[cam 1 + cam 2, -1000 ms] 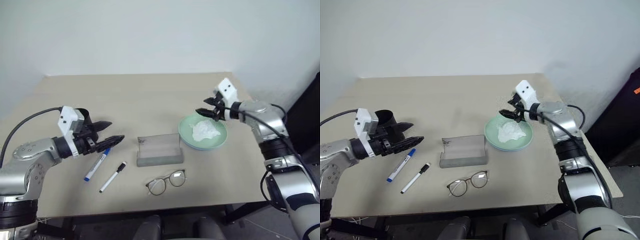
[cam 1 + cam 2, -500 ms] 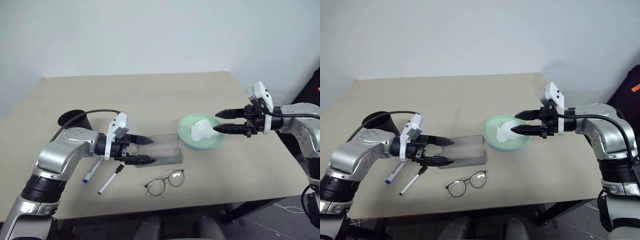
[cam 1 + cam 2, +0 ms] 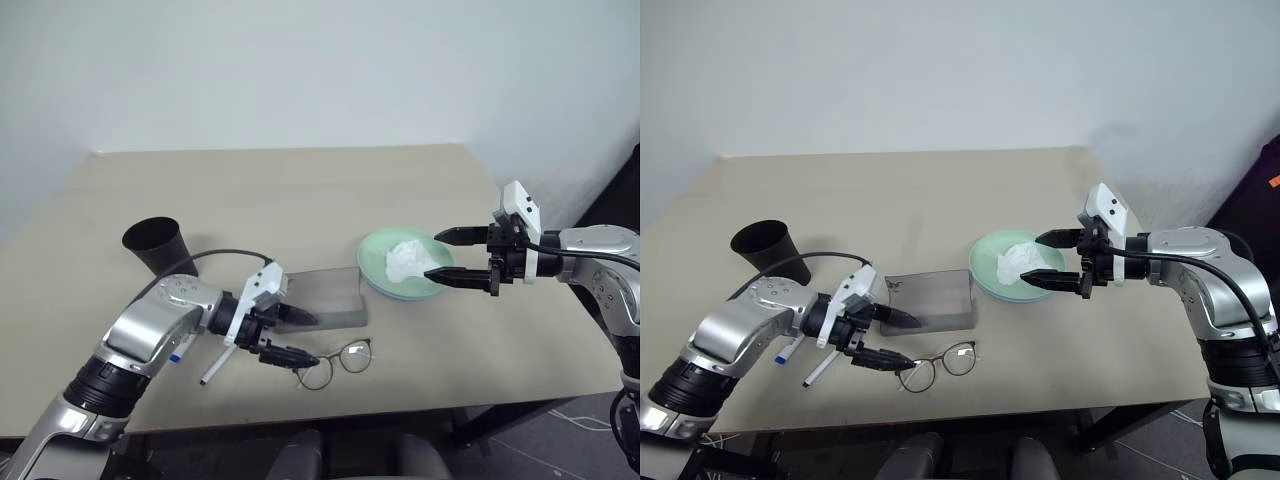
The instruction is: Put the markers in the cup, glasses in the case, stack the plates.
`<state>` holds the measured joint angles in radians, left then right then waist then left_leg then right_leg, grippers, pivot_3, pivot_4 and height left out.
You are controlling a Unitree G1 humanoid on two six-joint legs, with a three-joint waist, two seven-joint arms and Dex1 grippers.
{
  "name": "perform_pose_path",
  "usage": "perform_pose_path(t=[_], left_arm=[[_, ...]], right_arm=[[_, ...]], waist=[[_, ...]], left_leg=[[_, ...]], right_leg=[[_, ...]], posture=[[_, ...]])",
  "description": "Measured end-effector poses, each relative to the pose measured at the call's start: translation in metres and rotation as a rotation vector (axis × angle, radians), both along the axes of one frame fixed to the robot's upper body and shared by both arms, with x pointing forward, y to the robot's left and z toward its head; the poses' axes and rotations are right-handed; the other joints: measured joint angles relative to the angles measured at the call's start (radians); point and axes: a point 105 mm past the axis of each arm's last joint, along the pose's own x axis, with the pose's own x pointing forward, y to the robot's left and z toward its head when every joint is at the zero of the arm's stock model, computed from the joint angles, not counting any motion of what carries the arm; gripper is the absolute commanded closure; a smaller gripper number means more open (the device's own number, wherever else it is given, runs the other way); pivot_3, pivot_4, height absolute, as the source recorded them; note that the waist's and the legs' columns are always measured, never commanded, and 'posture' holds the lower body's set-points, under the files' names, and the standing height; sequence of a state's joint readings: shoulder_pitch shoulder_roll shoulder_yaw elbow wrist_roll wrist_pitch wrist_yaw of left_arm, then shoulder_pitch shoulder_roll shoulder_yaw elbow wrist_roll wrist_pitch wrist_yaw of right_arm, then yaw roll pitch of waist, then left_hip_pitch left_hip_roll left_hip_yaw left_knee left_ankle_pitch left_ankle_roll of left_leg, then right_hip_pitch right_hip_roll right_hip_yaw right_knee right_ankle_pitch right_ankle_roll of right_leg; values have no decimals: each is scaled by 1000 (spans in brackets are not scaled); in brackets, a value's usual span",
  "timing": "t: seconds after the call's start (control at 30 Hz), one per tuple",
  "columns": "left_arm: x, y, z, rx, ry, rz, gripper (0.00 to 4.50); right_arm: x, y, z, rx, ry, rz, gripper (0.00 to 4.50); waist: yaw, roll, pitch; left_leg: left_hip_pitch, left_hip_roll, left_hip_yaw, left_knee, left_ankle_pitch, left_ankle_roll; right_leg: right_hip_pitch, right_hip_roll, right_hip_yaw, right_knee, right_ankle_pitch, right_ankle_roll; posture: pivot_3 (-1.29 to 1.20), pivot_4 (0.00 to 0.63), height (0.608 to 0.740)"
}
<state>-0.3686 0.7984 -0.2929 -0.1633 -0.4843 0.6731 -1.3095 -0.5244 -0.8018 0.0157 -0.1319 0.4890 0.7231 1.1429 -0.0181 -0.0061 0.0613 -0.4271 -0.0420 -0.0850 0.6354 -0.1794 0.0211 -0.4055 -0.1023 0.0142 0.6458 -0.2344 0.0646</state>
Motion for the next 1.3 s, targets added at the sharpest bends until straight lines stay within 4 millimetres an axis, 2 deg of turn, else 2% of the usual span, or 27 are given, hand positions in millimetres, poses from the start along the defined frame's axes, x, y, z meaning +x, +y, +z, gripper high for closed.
perform_pose_path(t=[0.4,0.7,0.97,1.07,1.3], left_arm=[[2,-22,-11,-8,-4,-22,319],[6,-25,-26,38,13,-4,319],[5,-28,-31,44,30,-14,319],[5,-29,-33,47,38,-12,904],[4,-29,-35,57,46,-13,3374]], right_arm=[[-2,3,-3,-6,-16,-12,26],[-4,6,-2,5,-24,-20,26],[-3,6,-2,2,-27,-34,26],[-2,6,-2,1,-26,-41,0],[-2,6,-2,0,-27,-49,0]], waist=[[0,0,0],[-1,0,0],[-1,0,0],[-1,0,0],[-1,0,0]], left_leg=[[0,0,0,2,0,1],[0,0,0,2,0,1],[0,0,0,2,-1,1],[0,0,0,3,-1,1],[0,0,-1,3,-1,1]], right_leg=[[1,0,0,0,0,0],[1,0,0,0,0,0],[1,0,0,0,0,0],[1,0,0,0,0,0],[1,0,0,0,0,0]], posture=[[0,0,704],[0,0,704],[0,0,704],[0,0,704],[0,0,704]])
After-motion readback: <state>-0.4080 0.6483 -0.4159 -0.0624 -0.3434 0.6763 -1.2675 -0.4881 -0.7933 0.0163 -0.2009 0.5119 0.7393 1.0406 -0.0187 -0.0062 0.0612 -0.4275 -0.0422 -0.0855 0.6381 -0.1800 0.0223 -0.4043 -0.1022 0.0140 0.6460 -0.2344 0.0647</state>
